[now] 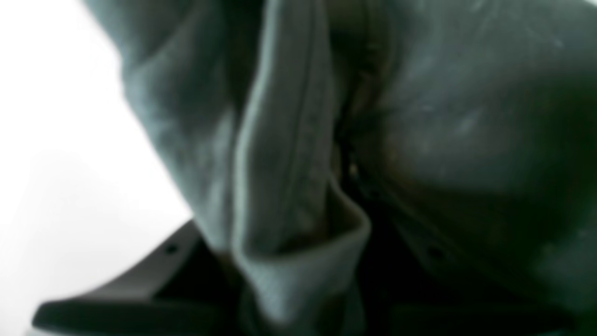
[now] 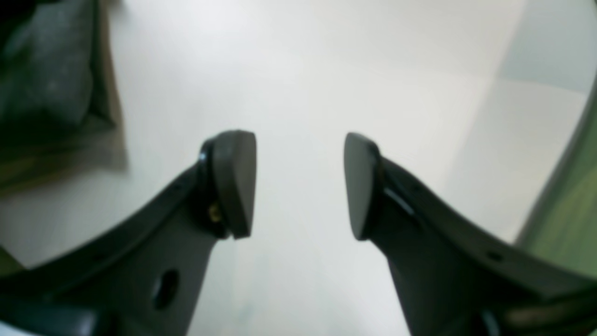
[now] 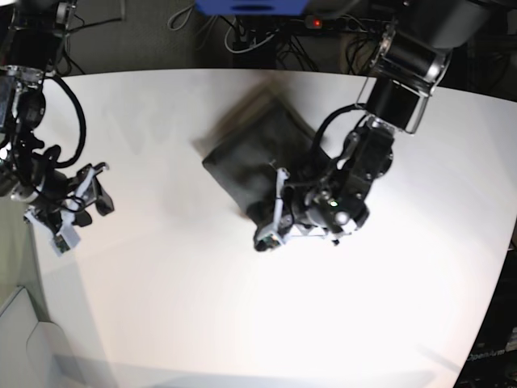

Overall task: Layout the t-shirt on the table in an organized manner, then fold the t-shirt properly
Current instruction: 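Grasp the folded shirt with the left gripper and rotate it upright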

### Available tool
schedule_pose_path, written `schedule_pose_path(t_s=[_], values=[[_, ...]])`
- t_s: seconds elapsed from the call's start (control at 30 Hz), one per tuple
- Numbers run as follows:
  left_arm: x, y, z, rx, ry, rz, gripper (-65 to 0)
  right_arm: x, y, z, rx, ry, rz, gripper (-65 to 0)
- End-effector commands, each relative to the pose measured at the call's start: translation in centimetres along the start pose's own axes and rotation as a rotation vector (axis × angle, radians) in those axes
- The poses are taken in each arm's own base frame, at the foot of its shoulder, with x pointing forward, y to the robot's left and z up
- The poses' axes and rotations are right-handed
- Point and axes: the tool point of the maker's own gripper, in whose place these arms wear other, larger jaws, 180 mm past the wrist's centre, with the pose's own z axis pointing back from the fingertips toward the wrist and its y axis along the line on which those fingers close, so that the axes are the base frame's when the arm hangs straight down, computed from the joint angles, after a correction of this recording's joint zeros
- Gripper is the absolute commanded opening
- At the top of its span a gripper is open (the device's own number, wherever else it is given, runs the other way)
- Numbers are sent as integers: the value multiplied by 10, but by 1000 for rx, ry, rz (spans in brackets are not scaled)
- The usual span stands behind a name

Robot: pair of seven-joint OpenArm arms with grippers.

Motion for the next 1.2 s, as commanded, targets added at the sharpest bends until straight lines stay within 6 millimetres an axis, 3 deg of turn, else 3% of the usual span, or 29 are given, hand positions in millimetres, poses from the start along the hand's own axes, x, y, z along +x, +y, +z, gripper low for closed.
schedule_pose_path(t_s=[0.0,0.1,0.23,0.5,0.67,0.83,1.17], values=[[28,1,5,22,-67,-60,-647,7,-11,10,-31,-33,4,-337],[50,-5,3,67,-120,-183,-647,3,-22,17,-64,-39,-23,-337],[64,-17,-9,49,-127,-214,-647,-9,-33,26,-96,-14,-37,-337],[76,-45,-18,-93,-216,-312,-647,-24,-36,32,-108,25,-38,-337],[83,-46,-15,-99,-231,-340,-647,-28,-36,32,-106,32,-43,-337],[88,-64,-15,-119,-211,-480,-647,-30,-35,32,-106,44,-42,-337],[98,-56,-10,-95,-220,-504,-645,-35,-35,33,-105,76,-42,-337]])
